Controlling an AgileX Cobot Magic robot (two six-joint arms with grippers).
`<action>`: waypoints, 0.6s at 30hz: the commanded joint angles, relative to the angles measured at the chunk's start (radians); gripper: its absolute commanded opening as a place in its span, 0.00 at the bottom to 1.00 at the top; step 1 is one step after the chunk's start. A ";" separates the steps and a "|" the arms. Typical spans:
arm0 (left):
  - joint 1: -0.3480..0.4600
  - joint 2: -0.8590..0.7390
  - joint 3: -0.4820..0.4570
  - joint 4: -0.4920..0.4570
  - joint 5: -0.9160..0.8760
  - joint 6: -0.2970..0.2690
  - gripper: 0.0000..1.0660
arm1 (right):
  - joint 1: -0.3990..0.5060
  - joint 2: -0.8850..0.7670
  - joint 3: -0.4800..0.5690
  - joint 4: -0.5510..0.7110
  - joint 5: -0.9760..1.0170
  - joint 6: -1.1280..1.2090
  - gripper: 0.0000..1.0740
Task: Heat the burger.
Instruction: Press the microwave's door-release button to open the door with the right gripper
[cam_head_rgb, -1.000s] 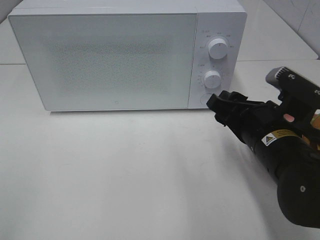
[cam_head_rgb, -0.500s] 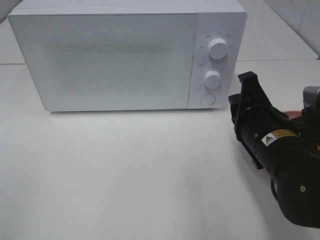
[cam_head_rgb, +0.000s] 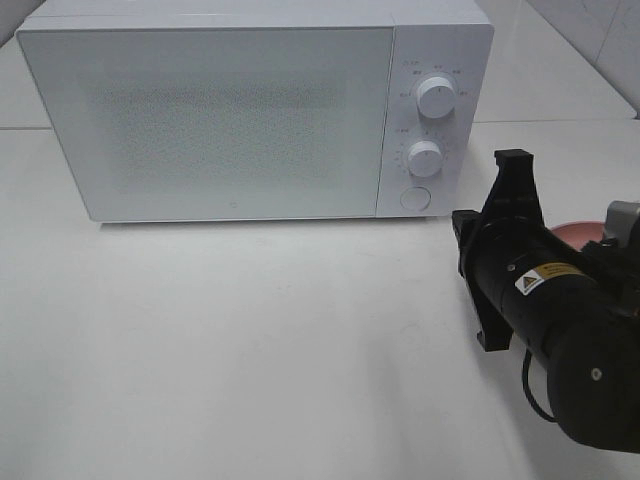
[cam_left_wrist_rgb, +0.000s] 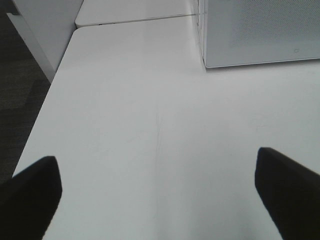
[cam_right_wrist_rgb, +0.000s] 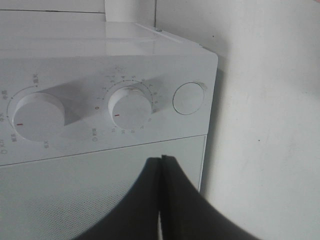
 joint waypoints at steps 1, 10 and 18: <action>-0.004 -0.015 0.002 -0.002 -0.009 -0.001 0.92 | -0.009 0.050 -0.042 -0.004 0.013 0.029 0.00; -0.004 -0.015 0.002 -0.002 -0.009 -0.001 0.92 | -0.101 0.121 -0.133 -0.087 0.084 0.025 0.00; -0.004 -0.015 0.002 -0.002 -0.009 -0.001 0.92 | -0.178 0.186 -0.230 -0.132 0.189 0.019 0.00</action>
